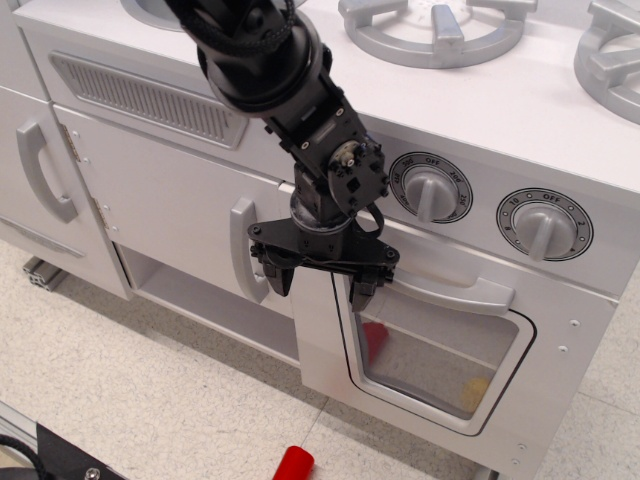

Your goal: Close oven

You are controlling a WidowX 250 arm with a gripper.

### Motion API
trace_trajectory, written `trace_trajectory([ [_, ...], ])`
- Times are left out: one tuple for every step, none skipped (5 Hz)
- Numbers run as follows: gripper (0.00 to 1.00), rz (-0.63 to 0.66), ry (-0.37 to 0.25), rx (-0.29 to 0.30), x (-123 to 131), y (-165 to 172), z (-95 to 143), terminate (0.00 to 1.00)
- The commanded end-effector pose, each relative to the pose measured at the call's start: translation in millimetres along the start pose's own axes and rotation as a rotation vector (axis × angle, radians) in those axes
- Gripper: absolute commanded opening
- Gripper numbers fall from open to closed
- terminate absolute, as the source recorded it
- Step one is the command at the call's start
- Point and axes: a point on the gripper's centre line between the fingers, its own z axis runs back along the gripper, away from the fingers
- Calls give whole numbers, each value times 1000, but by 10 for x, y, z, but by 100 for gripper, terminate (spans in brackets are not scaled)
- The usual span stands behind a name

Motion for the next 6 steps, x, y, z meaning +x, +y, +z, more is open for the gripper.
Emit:
trace_trajectory([
  [100, 38, -17, -37, 128, 99, 232, 0],
  [100, 1, 33, -25, -3, 212, 475, 0],
  [100, 31, 53, -46, -20, 330, 742, 0],
  [100, 7, 75, -48, 34, 371, 851, 0],
  [100, 7, 75, -48, 34, 371, 851, 0],
  [100, 7, 75, -48, 34, 371, 851, 100],
])
